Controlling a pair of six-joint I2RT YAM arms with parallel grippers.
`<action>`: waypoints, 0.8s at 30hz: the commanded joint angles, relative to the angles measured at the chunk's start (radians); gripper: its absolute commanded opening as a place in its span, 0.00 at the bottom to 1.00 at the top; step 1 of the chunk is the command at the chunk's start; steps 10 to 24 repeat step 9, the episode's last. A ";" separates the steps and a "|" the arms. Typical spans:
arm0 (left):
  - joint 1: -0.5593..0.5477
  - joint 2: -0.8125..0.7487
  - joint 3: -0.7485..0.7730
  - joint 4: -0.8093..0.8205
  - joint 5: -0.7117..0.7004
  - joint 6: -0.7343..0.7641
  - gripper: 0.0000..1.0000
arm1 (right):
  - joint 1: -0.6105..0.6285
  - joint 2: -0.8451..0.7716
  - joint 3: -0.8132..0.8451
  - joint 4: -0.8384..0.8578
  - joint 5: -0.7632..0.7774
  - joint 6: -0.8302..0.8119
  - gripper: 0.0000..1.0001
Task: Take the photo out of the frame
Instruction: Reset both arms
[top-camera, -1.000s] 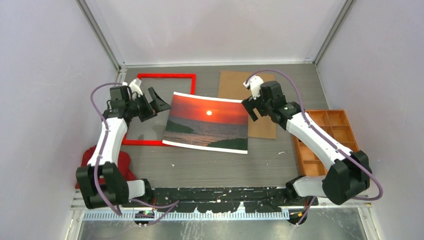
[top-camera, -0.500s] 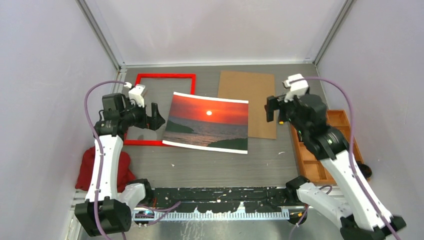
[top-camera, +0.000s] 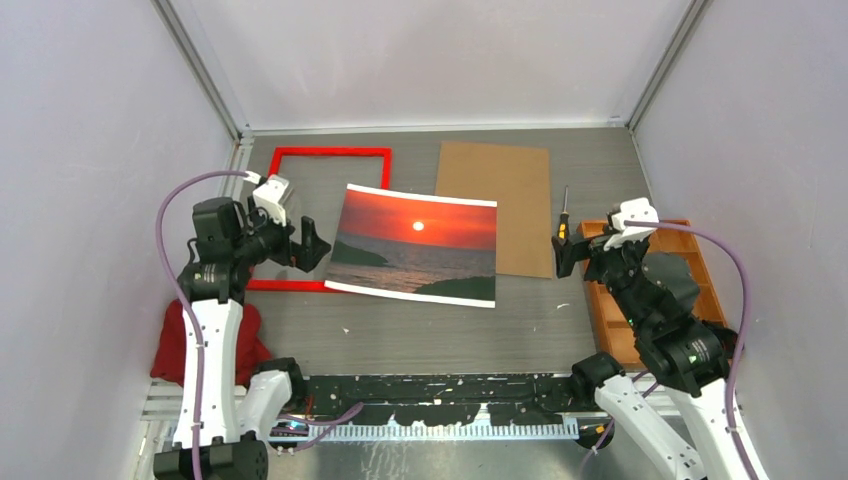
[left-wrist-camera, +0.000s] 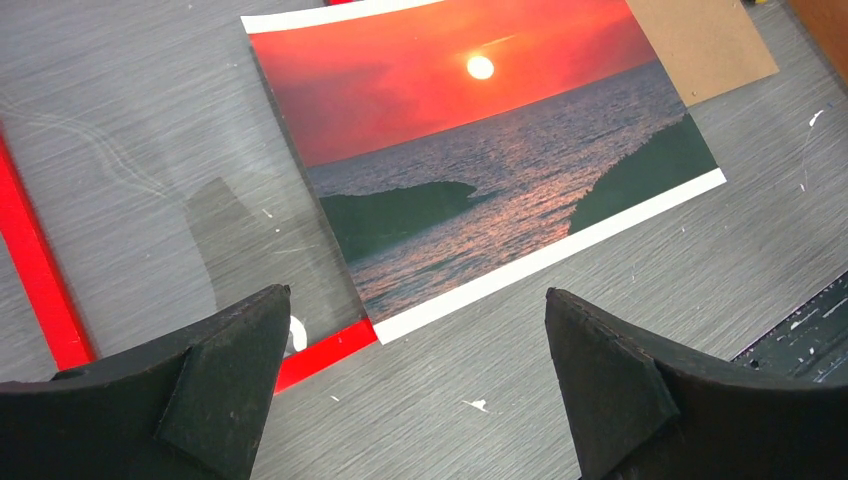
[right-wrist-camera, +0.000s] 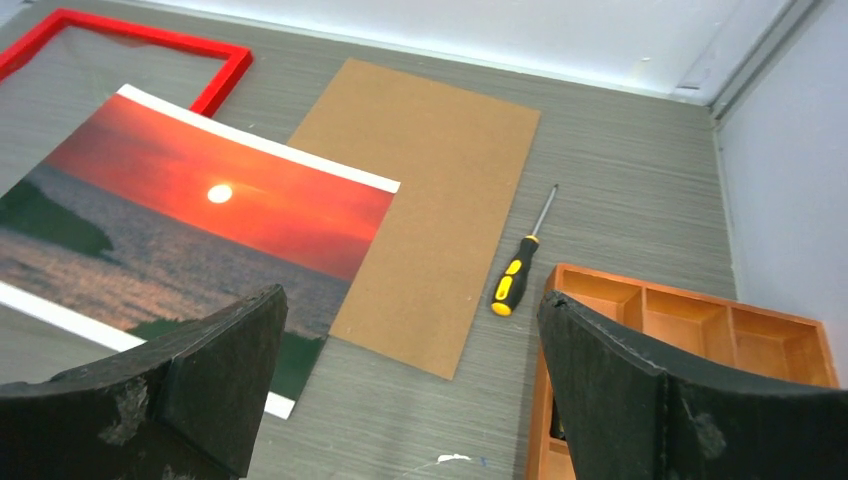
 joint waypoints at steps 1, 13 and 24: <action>0.005 -0.031 -0.003 0.004 0.003 0.015 1.00 | -0.016 -0.032 0.002 -0.012 -0.169 -0.001 1.00; 0.012 -0.036 -0.008 -0.008 0.023 0.022 1.00 | -0.026 -0.029 -0.009 0.031 -0.086 0.019 1.00; 0.012 -0.036 -0.008 -0.008 0.023 0.022 1.00 | -0.026 -0.029 -0.009 0.031 -0.086 0.019 1.00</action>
